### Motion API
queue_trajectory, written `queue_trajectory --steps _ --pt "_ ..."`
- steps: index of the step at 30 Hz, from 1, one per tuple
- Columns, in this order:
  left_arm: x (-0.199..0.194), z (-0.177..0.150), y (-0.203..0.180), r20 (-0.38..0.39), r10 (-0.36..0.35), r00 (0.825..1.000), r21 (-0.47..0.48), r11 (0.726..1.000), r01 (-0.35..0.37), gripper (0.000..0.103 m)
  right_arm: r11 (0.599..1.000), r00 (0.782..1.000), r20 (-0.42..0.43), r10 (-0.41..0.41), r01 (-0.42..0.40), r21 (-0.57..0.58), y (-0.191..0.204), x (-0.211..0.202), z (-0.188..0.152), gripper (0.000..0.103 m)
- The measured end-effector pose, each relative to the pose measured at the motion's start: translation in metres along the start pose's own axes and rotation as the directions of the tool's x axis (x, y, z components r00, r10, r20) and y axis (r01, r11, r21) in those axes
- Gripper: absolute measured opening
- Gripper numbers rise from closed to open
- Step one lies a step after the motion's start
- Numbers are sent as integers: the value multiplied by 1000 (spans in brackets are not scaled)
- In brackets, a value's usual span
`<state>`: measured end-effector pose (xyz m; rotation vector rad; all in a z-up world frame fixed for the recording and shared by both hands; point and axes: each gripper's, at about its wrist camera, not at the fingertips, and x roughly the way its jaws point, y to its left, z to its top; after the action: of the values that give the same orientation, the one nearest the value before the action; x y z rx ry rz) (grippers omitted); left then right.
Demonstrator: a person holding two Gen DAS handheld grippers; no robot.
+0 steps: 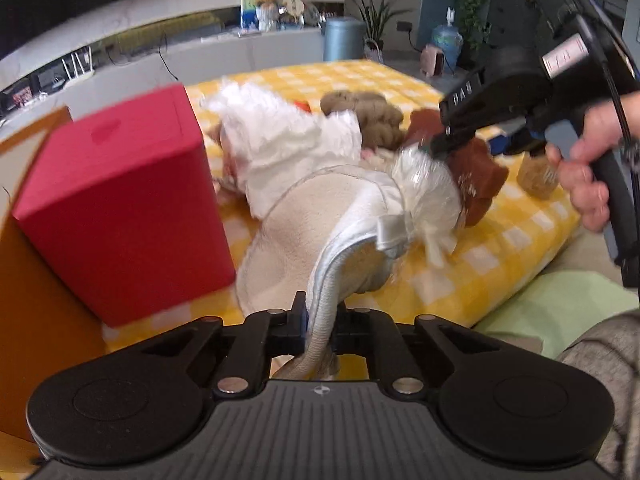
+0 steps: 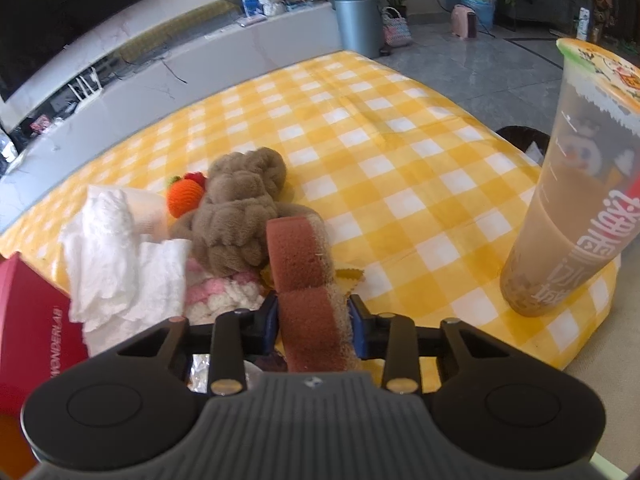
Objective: Organize soft objects
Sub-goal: 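Grasp the white cloth pad with the left tool while the right tool lifts the sponge, then carry the sponge and cloth pad over the white box and release both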
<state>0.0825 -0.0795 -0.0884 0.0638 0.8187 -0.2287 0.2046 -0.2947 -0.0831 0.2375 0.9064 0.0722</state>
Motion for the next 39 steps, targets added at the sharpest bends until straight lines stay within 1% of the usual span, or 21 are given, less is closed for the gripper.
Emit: queue_trajectory --steps 2,5,8,10,12,14,16,17,19,21,23,26,27,28,30,31,32,33,35,36,39 --pt "-10 5 2 16 -2 1000 -17 1000 3 11 1000 1000 21 10 -10 0 0 -9 -1 34" --pt "-28 12 5 50 27 998 -35 999 -25 11 1000 997 72 13 -13 -2 0 -26 -2 34" --pt "-51 19 8 99 34 995 -41 999 -30 11 1000 993 117 18 -17 -18 0 -44 -5 34" --pt "-66 23 9 137 22 990 -34 999 -17 11 1000 992 123 -2 6 -29 1 -54 -7 34" --pt "-78 28 9 168 24 986 -29 999 -20 11 998 989 143 -22 31 -60 5 -68 -12 34" --pt "-90 34 9 202 38 979 -17 999 -36 11 998 983 182 9 2 -64 5 -86 -14 34" --pt "-103 40 12 232 61 971 -15 998 -60 11 995 971 227 75 -60 -75 9 -106 -14 34" --pt "-111 42 16 245 73 967 -16 997 -71 11 991 961 250 123 -105 -82 12 -116 -14 34" --pt "-127 46 27 261 92 961 -25 996 -89 11 969 927 281 248 -230 -95 18 -133 -15 34" --pt "-140 44 44 268 128 955 -39 992 -122 11 922 883 269 385 -359 -142 30 -144 -16 34" --pt "-153 38 62 271 184 945 -69 983 -171 11 867 836 239 494 -453 -207 49 -152 -19 34" --pt "-167 25 95 256 263 930 -126 963 -238 11 795 783 181 595 -542 -273 87 -158 -27 34" --pt "-170 19 104 243 284 928 -122 958 -261 11 773 768 158 620 -566 -286 101 -158 -31 34" --pt "-171 13 111 232 311 921 -111 950 -293 12 753 756 132 642 -589 -292 115 -157 -34 34" --pt "-172 2 124 217 378 900 -99 926 -365 11 719 730 81 678 -636 -281 144 -153 -41 34" --pt "-170 -3 129 204 400 893 -88 916 -390 11 705 721 56 691 -655 -271 158 -151 -46 34" --pt "-167 -7 135 186 413 892 -80 911 -405 11 695 713 33 700 -670 -260 171 -148 -52 34" --pt "-162 -11 140 161 430 888 -79 903 -423 11 688 707 13 707 -683 -243 184 -143 -55 34" --pt "-152 -17 147 130 470 873 -66 883 -465 12 685 704 -22 710 -697 -211 207 -136 -64 34" --pt "-149 -19 149 128 477 869 -57 879 -474 12 690 710 -38 703 -694 -206 217 -132 -69 34" --pt "-140 -26 157 112 464 879 -57 886 -461 12 723 752 -63 656 -650 -236 242 -120 -82 34"
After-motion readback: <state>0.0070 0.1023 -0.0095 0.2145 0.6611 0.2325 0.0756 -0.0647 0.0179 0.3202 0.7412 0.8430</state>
